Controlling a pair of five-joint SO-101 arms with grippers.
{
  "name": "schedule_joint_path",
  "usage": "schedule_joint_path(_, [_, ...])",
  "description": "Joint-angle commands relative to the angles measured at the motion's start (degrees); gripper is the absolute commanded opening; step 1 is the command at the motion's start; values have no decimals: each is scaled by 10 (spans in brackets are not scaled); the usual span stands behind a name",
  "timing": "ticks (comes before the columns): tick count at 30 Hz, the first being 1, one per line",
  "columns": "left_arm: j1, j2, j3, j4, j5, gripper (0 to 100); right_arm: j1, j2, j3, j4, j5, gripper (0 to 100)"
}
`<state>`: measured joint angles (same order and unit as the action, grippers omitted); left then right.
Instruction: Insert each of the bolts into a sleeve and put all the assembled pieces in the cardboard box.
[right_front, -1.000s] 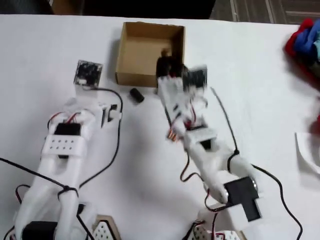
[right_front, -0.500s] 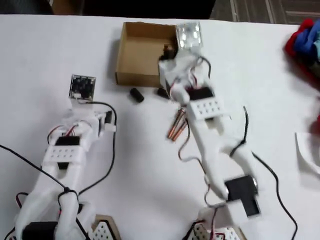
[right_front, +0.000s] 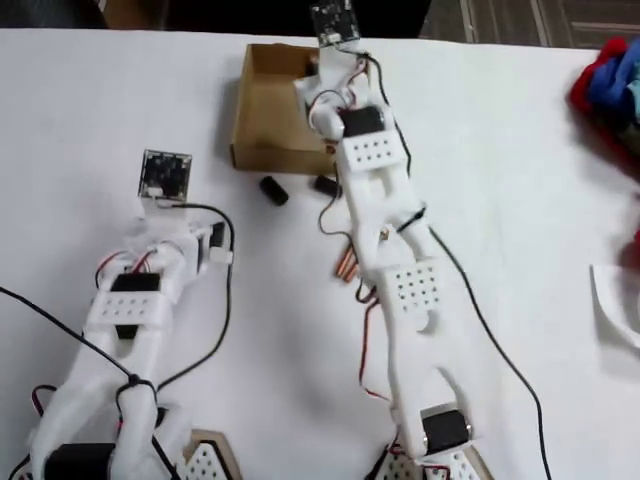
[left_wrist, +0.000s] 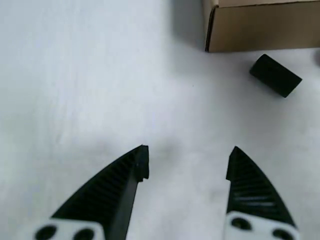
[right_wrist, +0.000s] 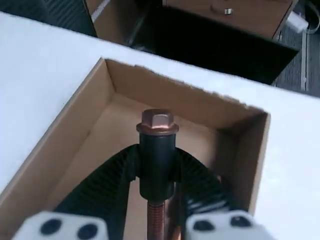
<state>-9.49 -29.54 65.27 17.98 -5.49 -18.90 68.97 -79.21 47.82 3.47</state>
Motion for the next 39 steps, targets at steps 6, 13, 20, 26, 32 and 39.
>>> schedule_joint_path(6, [-3, -17, -1, -11, 4, 260, -11, 101, -147, -24, 2, 22])
schedule_joint_path(13, [-3, -17, -1, -11, 4, 260, -11, 122, -147, -22, 1, 22])
schedule_joint_path(20, [-4, -17, -1, -11, 4, 260, -2, 133, -148, 28, -160, 22])
schedule_joint_path(26, [-4, -17, -1, -11, 4, 260, 1, 132, -147, 38, -152, 23])
schedule_joint_path(32, [-4, -17, -1, -11, 4, 260, 7, 133, -129, 36, -152, 23])
schedule_joint_path(39, [-4, -17, -1, -11, 4, 260, 10, 131, -89, 38, -113, 25])
